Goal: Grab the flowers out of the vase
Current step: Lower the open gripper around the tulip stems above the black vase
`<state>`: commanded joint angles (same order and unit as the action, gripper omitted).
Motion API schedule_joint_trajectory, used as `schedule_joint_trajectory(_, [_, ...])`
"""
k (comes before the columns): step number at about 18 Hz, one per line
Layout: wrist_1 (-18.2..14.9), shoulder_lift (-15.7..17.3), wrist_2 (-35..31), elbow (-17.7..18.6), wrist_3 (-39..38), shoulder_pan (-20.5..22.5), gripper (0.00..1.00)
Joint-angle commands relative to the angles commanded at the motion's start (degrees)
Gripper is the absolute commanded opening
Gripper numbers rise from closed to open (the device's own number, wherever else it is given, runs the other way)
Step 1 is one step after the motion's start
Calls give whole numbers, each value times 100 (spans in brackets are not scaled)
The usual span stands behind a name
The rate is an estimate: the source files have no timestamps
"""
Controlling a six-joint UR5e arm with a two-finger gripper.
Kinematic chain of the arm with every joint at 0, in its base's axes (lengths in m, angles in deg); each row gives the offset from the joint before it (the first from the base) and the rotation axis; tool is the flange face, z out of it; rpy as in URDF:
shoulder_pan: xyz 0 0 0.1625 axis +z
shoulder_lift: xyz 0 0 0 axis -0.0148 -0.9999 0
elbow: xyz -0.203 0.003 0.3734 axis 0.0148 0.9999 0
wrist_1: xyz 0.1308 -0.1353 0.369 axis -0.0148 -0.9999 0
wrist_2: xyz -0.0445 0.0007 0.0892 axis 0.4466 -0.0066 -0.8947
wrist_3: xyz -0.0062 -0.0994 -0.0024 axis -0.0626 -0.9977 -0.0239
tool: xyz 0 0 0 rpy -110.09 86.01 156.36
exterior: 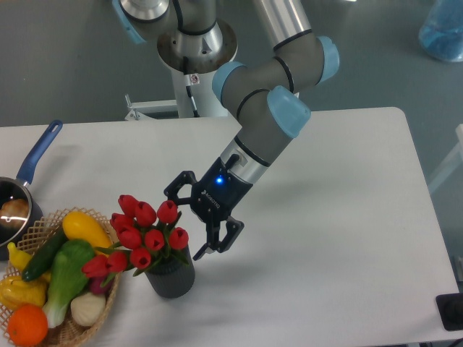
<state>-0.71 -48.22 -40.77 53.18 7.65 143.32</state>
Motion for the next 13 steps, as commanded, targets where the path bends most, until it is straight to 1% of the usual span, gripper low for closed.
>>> schedule_joint_trajectory(13, [9,-27,9,-9,0,-185,100])
